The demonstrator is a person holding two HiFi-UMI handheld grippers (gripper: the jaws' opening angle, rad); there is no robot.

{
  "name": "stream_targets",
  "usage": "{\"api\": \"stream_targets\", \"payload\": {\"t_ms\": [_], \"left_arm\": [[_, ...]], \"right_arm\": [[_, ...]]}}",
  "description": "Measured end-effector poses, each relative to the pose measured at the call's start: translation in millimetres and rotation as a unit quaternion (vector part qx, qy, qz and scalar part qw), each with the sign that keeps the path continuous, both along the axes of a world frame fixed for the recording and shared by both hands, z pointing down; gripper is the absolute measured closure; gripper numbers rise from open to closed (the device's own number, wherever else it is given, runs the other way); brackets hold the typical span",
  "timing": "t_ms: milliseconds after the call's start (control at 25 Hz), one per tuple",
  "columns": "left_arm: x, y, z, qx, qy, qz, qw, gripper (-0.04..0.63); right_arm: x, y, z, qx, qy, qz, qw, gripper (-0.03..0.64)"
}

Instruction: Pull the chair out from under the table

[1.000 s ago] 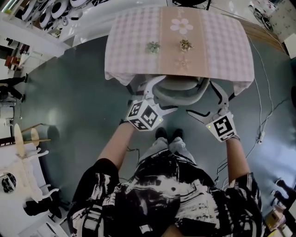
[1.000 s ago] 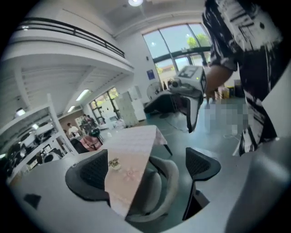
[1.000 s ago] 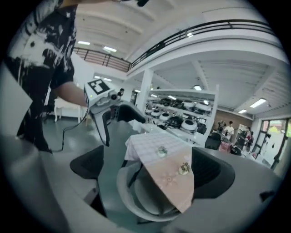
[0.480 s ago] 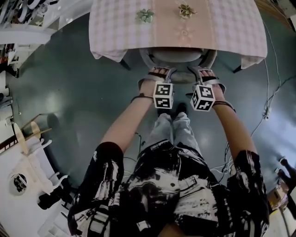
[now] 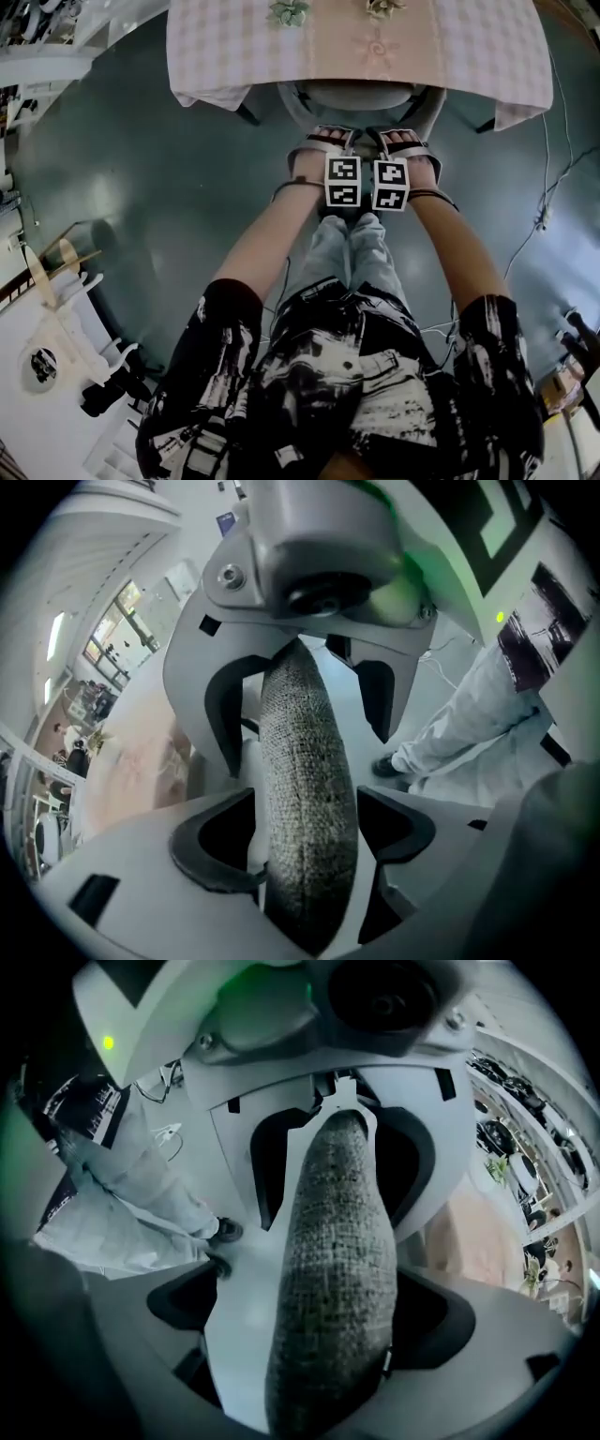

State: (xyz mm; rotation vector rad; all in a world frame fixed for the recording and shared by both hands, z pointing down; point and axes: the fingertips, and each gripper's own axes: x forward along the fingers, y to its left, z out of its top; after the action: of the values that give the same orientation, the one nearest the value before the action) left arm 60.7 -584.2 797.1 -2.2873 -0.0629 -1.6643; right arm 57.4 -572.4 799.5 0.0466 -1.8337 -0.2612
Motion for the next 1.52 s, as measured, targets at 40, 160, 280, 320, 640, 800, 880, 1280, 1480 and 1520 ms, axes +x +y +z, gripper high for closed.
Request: {"api": "stream_targets", "payload": {"t_ms": [40,160,280,320,640,800,880,1280,1480,1520], "left_arm": [[1.3,-0.6,1.9,0.002,-0.002,0.001,1.0,0.272],[1.1,-3.6,8.4,0.018,-0.021,0.013,0.9995,0.443],[-0.5,-4.2,13.7,0.039,-0.037,0.036,0.9979,0.501],[-0.4,-4.1,14.7,0.042,-0.038,0.041,0.9975,0.512],[0.7,-2.6,15.8,0.042,-0.04,0.043,0.9974,0.526],[0.7,-3.2,15.2,0.04,-0.039,0.039,0.9977,0.528],[0.8,-3.2,14.3,0.038,-0.038,0.037,0.9979,0.529],[-0.2,13.3,15.9,0.036,-0.033,0.024,0.9985,0.537],[-1.9,25.5,10.3,0.023,-0.032,0.025,0.9989,0.54],[-2.4,29.1,10.2,0.022,-0.032,0.025,0.9989,0.54]], "right_arm": [[0.8,-2.5,2.5,0.008,0.008,-0.002,1.0,0.077],[4.8,-12.7,7.0,0.046,0.039,-0.015,0.998,0.427],[6.7,-15.1,11.5,0.065,0.053,-0.023,0.996,0.501],[6.9,-15.0,12.5,0.065,0.053,-0.023,0.996,0.507],[7.8,-13.6,12.6,0.062,0.051,-0.021,0.997,0.518],[8.3,-13.6,12.8,0.058,0.052,-0.021,0.997,0.523],[8.0,-13.3,11.8,0.055,0.052,-0.02,0.997,0.525],[6.8,3.7,14.6,0.056,0.053,-0.016,0.997,0.537],[4.1,15.9,8.9,0.045,0.05,-0.012,0.998,0.546],[3.7,19.4,8.7,0.043,0.05,-0.012,0.998,0.546]]}}
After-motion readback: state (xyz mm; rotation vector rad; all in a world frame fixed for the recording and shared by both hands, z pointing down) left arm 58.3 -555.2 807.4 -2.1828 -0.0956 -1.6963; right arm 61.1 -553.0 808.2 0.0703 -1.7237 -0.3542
